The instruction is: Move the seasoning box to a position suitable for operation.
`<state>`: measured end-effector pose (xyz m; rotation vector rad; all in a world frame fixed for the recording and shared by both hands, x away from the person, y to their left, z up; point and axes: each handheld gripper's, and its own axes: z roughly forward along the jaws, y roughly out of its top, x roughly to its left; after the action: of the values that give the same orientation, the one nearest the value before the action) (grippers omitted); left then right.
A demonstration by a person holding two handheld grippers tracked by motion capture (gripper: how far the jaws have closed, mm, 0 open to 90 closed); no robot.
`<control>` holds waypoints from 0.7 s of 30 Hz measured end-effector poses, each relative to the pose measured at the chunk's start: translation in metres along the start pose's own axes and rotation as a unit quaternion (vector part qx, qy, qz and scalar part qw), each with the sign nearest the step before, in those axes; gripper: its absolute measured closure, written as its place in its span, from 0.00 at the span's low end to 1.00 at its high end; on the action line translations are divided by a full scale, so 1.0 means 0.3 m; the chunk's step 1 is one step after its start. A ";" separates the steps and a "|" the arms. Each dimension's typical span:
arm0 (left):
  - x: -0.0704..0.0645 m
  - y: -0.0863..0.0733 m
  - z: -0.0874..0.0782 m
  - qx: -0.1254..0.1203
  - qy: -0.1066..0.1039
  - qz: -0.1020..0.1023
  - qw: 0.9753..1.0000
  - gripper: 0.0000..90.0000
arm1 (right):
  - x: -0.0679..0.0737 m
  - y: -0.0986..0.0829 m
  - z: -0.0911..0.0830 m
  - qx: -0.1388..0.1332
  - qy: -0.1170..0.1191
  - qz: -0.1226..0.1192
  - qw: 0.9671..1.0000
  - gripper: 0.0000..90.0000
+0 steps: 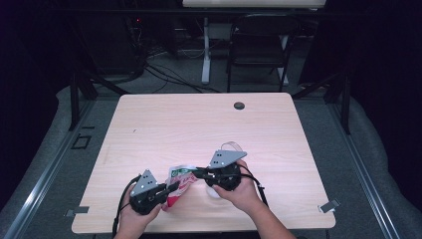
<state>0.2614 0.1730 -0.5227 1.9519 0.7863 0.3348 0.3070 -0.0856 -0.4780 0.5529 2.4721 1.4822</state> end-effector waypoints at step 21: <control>-0.008 -0.059 0.028 0.038 0.054 -0.037 0.997 0.52 | 0.012 0.005 0.014 -0.011 -0.006 0.004 1.000 1.00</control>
<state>0.2573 0.1714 -0.5421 1.9834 0.9511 0.3737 0.3057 -0.0802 -0.4787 0.5679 2.4433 1.5037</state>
